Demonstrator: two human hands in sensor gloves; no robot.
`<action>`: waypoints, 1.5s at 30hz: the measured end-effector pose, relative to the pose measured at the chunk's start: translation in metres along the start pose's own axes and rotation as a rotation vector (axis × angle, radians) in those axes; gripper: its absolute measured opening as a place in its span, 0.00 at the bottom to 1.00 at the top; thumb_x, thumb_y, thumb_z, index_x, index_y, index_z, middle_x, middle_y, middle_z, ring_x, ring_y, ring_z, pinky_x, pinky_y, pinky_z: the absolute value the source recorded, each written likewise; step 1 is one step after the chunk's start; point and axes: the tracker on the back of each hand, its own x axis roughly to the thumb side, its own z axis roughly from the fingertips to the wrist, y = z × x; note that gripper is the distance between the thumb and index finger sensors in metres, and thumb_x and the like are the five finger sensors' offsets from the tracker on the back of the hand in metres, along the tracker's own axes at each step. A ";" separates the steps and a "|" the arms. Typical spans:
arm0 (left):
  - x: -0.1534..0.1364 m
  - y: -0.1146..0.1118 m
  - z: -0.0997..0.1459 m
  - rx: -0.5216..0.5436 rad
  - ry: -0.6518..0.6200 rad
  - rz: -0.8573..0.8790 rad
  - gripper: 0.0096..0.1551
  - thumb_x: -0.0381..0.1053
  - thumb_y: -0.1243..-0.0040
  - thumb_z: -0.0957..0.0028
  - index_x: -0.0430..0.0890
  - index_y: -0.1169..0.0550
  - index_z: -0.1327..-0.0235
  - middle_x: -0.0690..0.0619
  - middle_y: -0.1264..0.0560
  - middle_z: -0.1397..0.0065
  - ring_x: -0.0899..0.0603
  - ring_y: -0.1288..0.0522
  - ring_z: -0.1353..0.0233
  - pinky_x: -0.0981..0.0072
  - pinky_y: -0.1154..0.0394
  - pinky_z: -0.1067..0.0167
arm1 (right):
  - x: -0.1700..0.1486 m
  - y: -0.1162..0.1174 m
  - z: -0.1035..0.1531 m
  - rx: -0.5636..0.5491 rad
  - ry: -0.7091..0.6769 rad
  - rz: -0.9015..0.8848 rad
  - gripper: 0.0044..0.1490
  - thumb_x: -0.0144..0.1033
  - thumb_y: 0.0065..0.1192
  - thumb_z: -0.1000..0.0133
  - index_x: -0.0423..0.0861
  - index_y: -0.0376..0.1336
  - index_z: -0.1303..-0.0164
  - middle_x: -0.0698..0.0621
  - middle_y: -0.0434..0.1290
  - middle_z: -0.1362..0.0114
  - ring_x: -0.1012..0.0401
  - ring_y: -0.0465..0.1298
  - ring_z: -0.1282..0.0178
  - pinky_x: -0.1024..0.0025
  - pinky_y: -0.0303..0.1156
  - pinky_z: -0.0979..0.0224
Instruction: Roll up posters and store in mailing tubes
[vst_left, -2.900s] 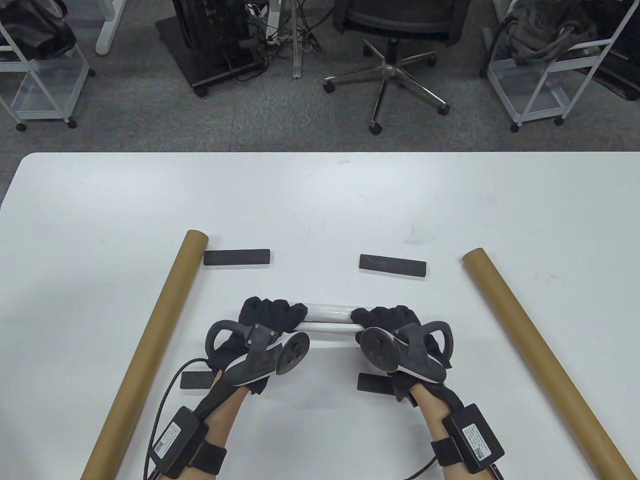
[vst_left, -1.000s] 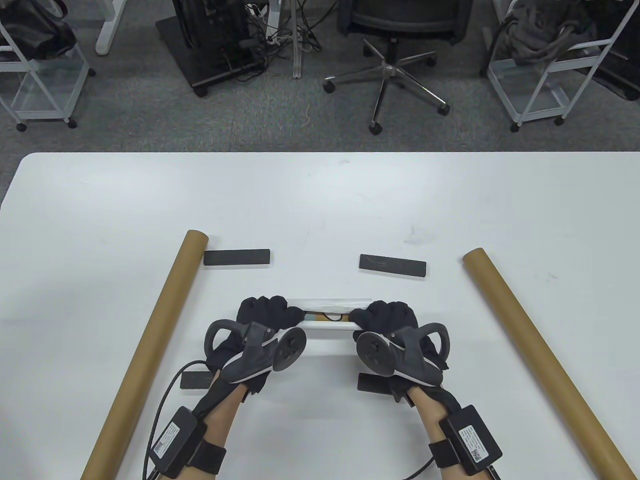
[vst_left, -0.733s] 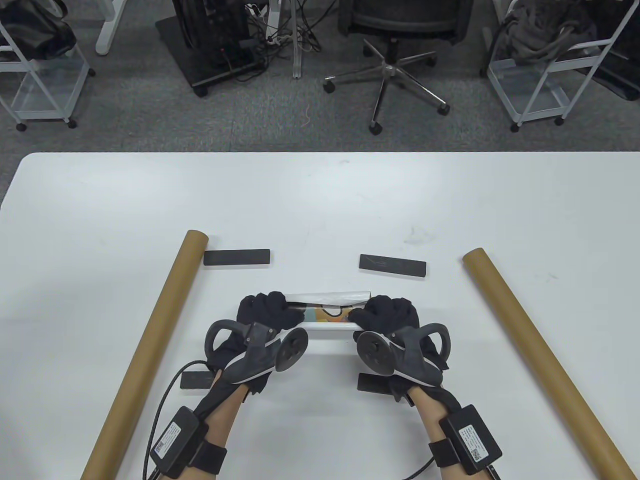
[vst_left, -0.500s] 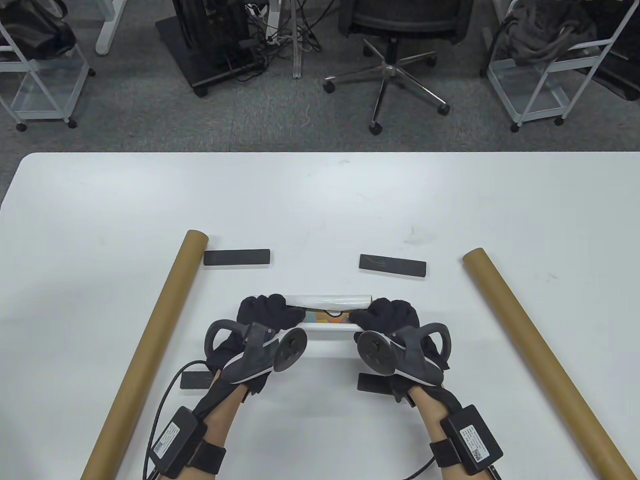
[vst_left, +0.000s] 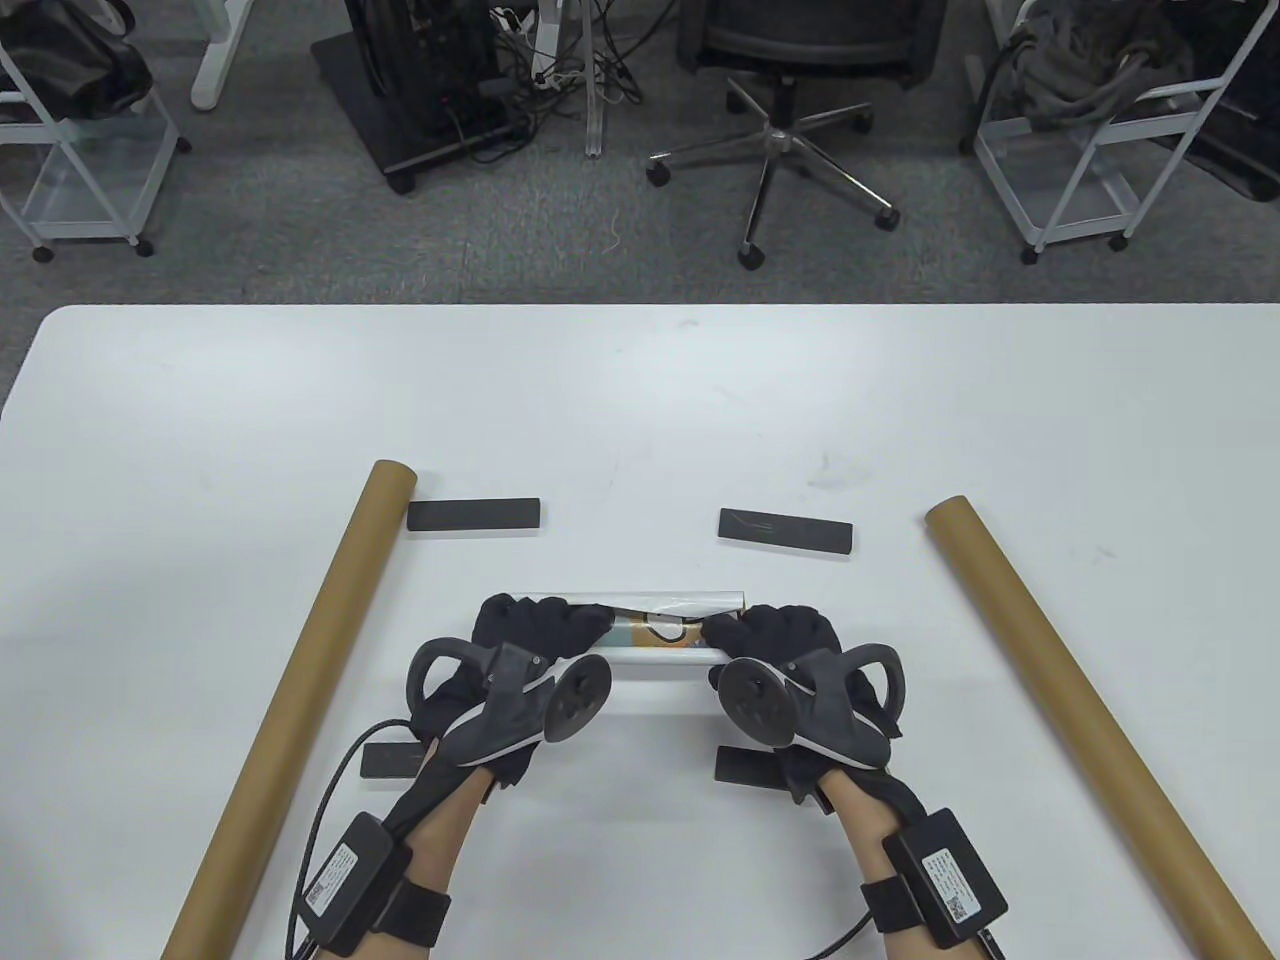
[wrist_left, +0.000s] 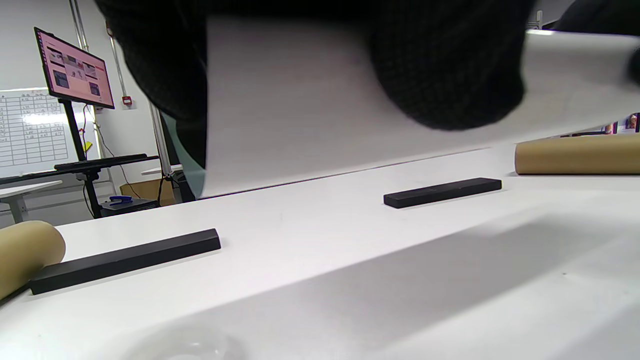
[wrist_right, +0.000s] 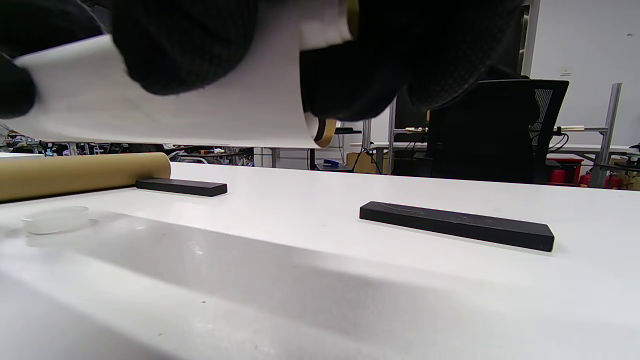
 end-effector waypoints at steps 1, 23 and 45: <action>0.000 0.000 0.000 -0.009 0.000 0.010 0.33 0.61 0.36 0.54 0.60 0.23 0.31 0.61 0.17 0.39 0.49 0.15 0.39 0.45 0.26 0.24 | 0.000 0.000 0.000 0.003 0.001 0.002 0.33 0.44 0.60 0.52 0.50 0.66 0.35 0.52 0.76 0.41 0.50 0.78 0.41 0.40 0.69 0.27; 0.003 -0.002 0.000 -0.009 0.012 -0.045 0.25 0.59 0.37 0.51 0.64 0.19 0.39 0.58 0.25 0.32 0.45 0.23 0.34 0.41 0.29 0.23 | 0.002 0.005 -0.001 0.040 0.015 0.023 0.32 0.46 0.59 0.52 0.52 0.67 0.36 0.47 0.71 0.34 0.47 0.75 0.40 0.36 0.66 0.26; -0.002 -0.006 -0.001 -0.040 0.010 0.023 0.33 0.61 0.37 0.52 0.60 0.24 0.29 0.60 0.20 0.36 0.47 0.18 0.36 0.43 0.27 0.24 | -0.003 0.007 -0.001 0.056 0.011 -0.005 0.34 0.45 0.58 0.51 0.49 0.66 0.33 0.51 0.76 0.40 0.49 0.79 0.42 0.38 0.68 0.27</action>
